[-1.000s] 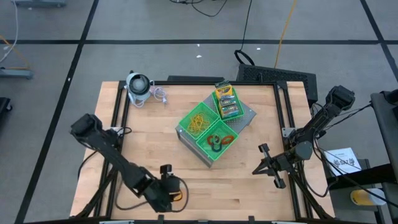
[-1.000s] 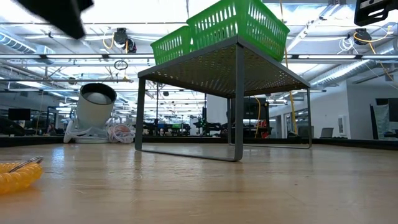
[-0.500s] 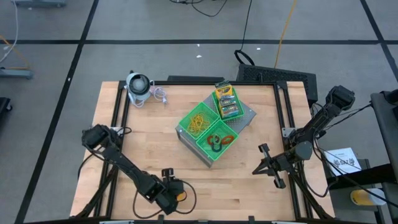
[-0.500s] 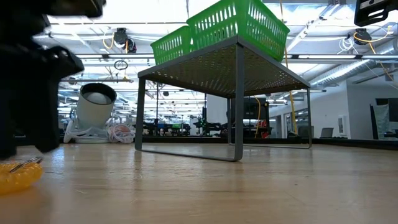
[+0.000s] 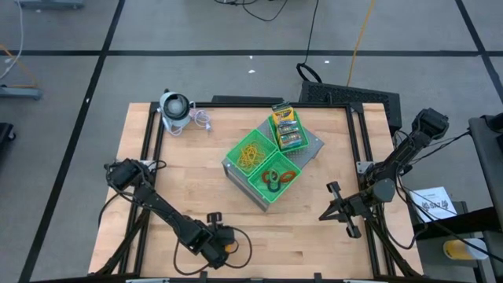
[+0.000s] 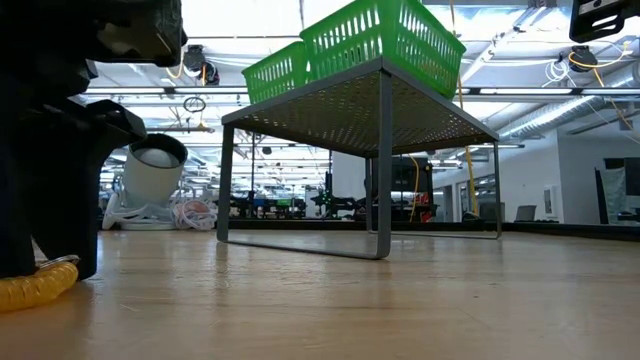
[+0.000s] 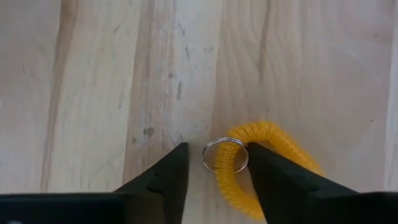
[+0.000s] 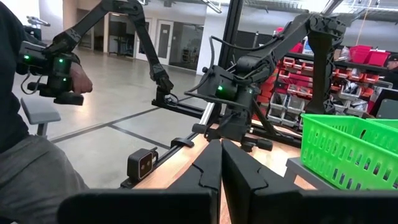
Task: Pick & Place Office Desk Supplies
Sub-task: Put the yellow spring keychain into the bottom green bin on the shelf
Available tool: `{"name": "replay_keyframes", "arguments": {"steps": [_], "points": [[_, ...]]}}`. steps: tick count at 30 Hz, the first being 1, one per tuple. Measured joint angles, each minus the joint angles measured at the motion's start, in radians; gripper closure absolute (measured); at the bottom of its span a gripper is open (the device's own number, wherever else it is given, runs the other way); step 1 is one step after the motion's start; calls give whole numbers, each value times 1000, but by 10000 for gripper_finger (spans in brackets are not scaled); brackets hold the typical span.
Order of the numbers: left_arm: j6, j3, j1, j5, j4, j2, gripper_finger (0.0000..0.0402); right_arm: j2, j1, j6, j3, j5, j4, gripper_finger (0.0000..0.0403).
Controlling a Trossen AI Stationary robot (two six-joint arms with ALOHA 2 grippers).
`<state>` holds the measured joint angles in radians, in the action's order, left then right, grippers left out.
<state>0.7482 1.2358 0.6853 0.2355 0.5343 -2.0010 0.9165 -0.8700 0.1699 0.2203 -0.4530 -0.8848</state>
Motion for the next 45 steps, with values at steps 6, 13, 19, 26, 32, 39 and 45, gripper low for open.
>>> {"name": "replay_keyframes", "arguments": {"steps": [6,13,19,26,32,39,45], "points": [[-34,-2,0,-22,-11,-1,313,0,0,0,0,0,0,403],[-52,-3,-11,-28,-26,10,316,0,0,0,0,0,0,403],[-92,-9,-13,29,-35,83,316,0,0,0,0,0,0,403],[-104,-8,-12,97,-62,184,316,0,0,0,0,0,0,403],[-217,-6,-13,163,-176,275,316,0,0,0,0,0,-1,403],[-454,-6,-16,244,-372,366,316,0,0,0,0,0,-1,403],[-744,-5,-35,290,-622,398,316,0,0,0,0,0,-1,403]]}}
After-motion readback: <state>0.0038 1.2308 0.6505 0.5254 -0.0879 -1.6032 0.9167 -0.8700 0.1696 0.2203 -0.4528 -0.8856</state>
